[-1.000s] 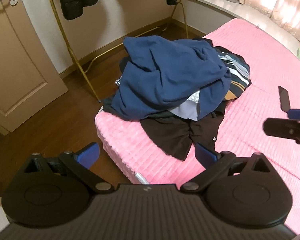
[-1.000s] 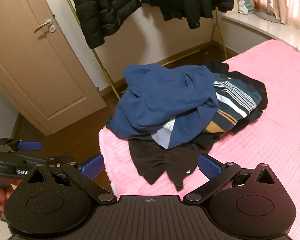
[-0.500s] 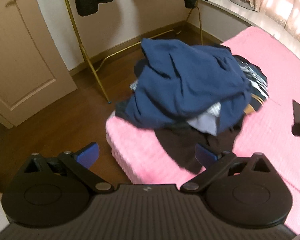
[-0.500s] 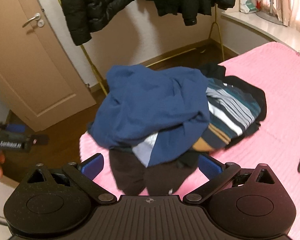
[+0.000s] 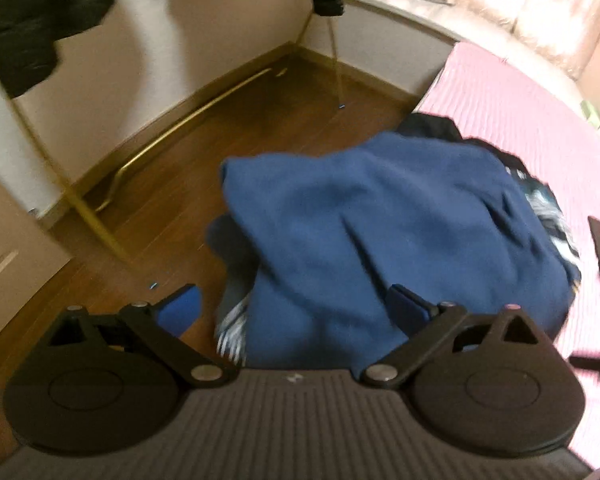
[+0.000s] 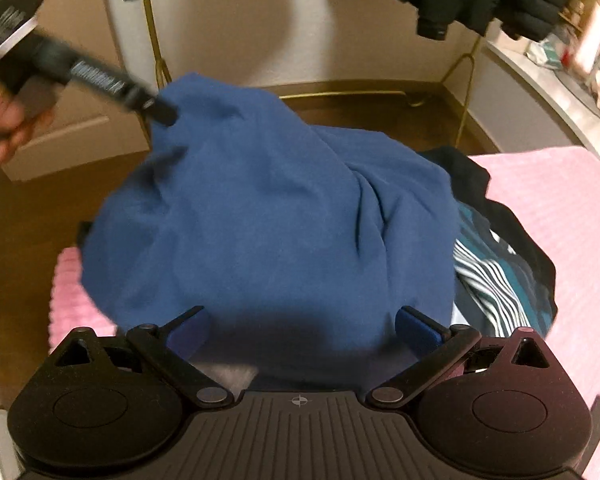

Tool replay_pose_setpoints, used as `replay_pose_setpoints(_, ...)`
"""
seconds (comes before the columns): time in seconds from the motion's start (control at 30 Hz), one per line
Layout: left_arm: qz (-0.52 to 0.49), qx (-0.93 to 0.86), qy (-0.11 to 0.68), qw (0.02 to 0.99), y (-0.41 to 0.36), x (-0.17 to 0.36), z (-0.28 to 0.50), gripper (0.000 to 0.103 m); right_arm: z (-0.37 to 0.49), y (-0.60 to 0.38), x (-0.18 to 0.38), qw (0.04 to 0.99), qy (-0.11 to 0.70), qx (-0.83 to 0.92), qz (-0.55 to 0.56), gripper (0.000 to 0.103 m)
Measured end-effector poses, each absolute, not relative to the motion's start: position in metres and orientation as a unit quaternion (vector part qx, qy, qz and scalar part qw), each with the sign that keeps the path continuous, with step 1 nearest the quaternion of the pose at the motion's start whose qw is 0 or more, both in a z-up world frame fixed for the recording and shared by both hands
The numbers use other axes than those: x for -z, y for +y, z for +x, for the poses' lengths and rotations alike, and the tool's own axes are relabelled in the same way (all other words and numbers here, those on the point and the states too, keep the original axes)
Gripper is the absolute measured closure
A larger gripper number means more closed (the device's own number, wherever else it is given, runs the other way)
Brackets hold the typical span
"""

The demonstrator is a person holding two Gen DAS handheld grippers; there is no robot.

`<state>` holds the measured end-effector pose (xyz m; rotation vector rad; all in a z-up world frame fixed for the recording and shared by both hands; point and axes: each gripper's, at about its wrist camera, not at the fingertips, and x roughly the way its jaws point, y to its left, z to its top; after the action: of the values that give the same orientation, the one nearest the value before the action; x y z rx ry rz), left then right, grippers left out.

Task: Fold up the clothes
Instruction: 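Grasp the navy top with the left gripper while the right gripper grasps another edge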

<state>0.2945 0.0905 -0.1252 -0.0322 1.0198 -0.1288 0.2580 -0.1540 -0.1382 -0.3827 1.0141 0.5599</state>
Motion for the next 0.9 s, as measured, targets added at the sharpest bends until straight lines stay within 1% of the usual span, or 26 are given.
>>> replay_pose_setpoints(0.03,-0.018,0.067,0.489,0.87,0.091,0.131,0.304,0.006,0.263,-0.151,0.145,0.818,0.479,-0.261,-0.183,0.001)
replay_pose_setpoints(0.07,-0.02,0.073,0.49,0.868,0.092,0.137,0.313,0.007,0.268,-0.151,0.152,0.814,0.487,-0.259,-0.185,0.012)
replay_pose_setpoints(0.1,-0.022,0.079,0.491,0.867,0.093,0.143,0.322,0.009,0.272,-0.151,0.158,0.81,0.495,-0.256,-0.186,0.036)
replay_pose_setpoints(0.13,-0.024,0.085,0.492,0.866,0.093,0.148,0.331,0.01,0.276,-0.152,0.163,0.806,0.503,-0.25,-0.186,0.044)
replay_pose_setpoints(0.17,-0.027,0.091,0.493,0.865,0.094,0.154,0.341,0.017,0.277,-0.154,0.163,0.806,0.504,-0.249,-0.183,0.052)
replay_pose_setpoints(0.2,-0.029,0.096,0.494,0.863,0.095,0.16,0.35,0.024,0.277,-0.156,0.163,0.806,0.506,-0.249,-0.18,0.071)
replay_pose_setpoints(0.23,-0.031,0.102,0.495,0.862,0.095,0.166,0.359,0.046,0.277,-0.16,0.158,0.808,0.506,-0.25,-0.17,0.078)
replay_pose_setpoints(0.27,-0.033,0.108,0.496,0.861,0.096,0.171,0.368,0.068,0.276,-0.164,0.153,0.809,0.507,-0.251,-0.16,0.082)
replay_pose_setpoints(0.3,-0.029,0.116,0.491,0.863,0.094,0.17,0.369,0.077,0.274,-0.17,0.144,0.813,0.504,-0.253,-0.146,0.084)
replay_pose_setpoints(0.33,-0.018,0.125,0.48,0.868,0.091,0.161,0.363,0.092,0.272,-0.176,0.135,0.817,0.5,-0.254,-0.132,0.084)
replay_pose_setpoints(0.37,-0.008,0.134,0.469,0.873,0.087,0.153,0.357,0.096,0.267,-0.185,0.122,0.826,0.493,-0.25,-0.111,0.085)
replay_pose_setpoints(0.43,0.014,0.154,0.446,0.882,0.078,0.132,0.342,0.097,0.258,-0.203,0.095,0.841,0.478,-0.243,-0.07,0.086)
replay_pose_setpoints(0.5,0.031,0.175,0.419,0.89,0.063,0.1,0.314,0.098,0.238,-0.227,0.068,0.856,0.46,-0.232,-0.044,0.087)
replay_pose_setpoints(0.6,0.038,0.221,0.401,0.888,0.039,0.06,0.266,0.098,0.191,-0.275,0.035,0.872,0.441,-0.21,-0.023,0.087)
replay_pose_setpoints(0.7,0.041,0.282,0.396,0.873,0.003,0.033,0.209,0.098,0.131,-0.336,0.02,0.879,0.442,-0.177,-0.011,0.087)
replay_pose_setpoints(0.8,0.048,0.327,0.399,0.855,-0.055,0.024,0.149,0.098,0.062,-0.391,0.008,0.884,0.448,-0.134,0.002,0.088)
replay_pose_setpoints(0.9,0.056,0.371,0.401,0.836,-0.113,0.015,0.09,0.098,-0.022,-0.468,0.01,0.886,0.453,-0.095,0.018,0.087)
